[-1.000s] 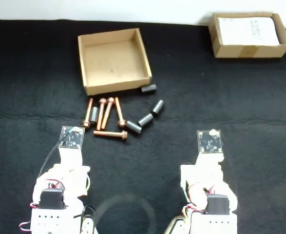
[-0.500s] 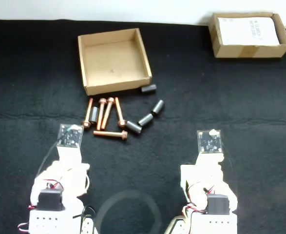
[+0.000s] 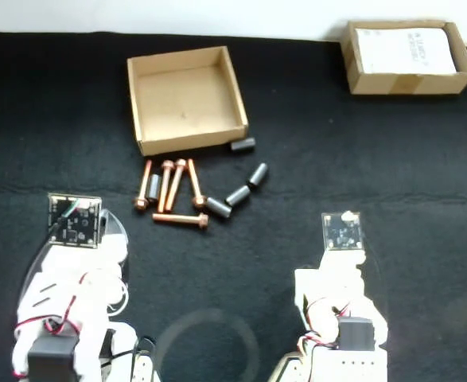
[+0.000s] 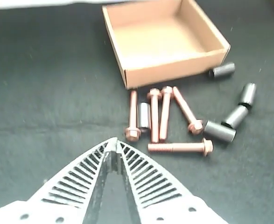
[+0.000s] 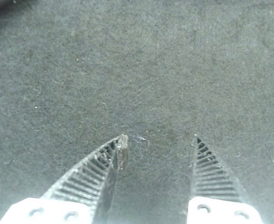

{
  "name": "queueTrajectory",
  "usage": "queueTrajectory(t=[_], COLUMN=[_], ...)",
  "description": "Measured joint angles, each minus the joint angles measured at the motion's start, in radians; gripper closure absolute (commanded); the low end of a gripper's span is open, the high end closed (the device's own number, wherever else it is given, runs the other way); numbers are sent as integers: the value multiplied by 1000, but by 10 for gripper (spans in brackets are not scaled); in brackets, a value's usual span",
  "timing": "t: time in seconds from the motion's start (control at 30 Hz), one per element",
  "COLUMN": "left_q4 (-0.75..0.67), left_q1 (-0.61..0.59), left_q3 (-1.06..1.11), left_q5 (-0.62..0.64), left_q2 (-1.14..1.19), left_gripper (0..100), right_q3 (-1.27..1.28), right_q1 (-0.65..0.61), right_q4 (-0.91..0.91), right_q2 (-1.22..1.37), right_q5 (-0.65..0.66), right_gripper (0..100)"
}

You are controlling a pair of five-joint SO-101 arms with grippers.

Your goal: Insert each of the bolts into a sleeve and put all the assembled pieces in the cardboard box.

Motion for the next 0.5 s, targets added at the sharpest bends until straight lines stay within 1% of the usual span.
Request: queueTrajectory(t=[0.1, 0.33, 0.5], left_q4=[25, 175, 298], left_q1=[0, 0, 0], left_q3=[-135, -483, -597], left_q5=[5, 5, 5], left_q2=[130, 543, 787], left_gripper=[990, 990, 990], right_q3=[0, 0, 0], right_q1=[0, 0, 0], right_q4=[0, 0, 0], right_q2=[0, 0, 0], right_q5=[0, 0, 0], right_gripper=[789, 789, 789])
